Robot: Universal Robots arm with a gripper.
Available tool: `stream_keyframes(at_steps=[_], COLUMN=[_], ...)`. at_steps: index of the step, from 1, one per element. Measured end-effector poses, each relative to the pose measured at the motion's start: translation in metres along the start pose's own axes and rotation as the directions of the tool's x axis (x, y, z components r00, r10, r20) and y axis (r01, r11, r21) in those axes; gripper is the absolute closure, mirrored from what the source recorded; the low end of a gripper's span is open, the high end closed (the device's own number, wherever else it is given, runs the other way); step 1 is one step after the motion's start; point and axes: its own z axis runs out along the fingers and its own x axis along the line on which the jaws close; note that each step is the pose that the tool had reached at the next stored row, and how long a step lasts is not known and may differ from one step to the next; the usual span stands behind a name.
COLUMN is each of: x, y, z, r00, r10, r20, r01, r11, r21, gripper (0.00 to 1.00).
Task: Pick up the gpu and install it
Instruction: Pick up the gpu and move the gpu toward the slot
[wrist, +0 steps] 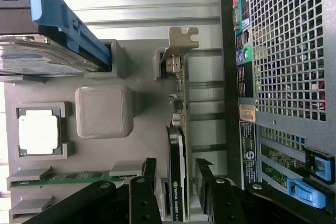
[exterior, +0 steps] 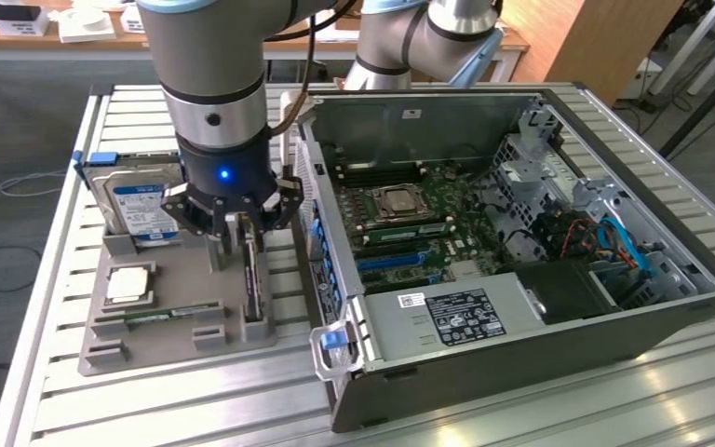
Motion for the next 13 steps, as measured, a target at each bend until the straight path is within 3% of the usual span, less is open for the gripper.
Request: stream_keyframes(at_steps=[7, 13], x=[-0.0018, -0.0018], y=[0.0, -0.0045], z=[0.001, 0.0088], r00=[1.0, 1.0], r10=[0.0, 0.0], r20=[0.0002, 0.0002], r01=[0.0, 0.0], r11=[1.0, 1.0], r21=[-0.0006, -0.0007], gripper=[0.57, 0.57])
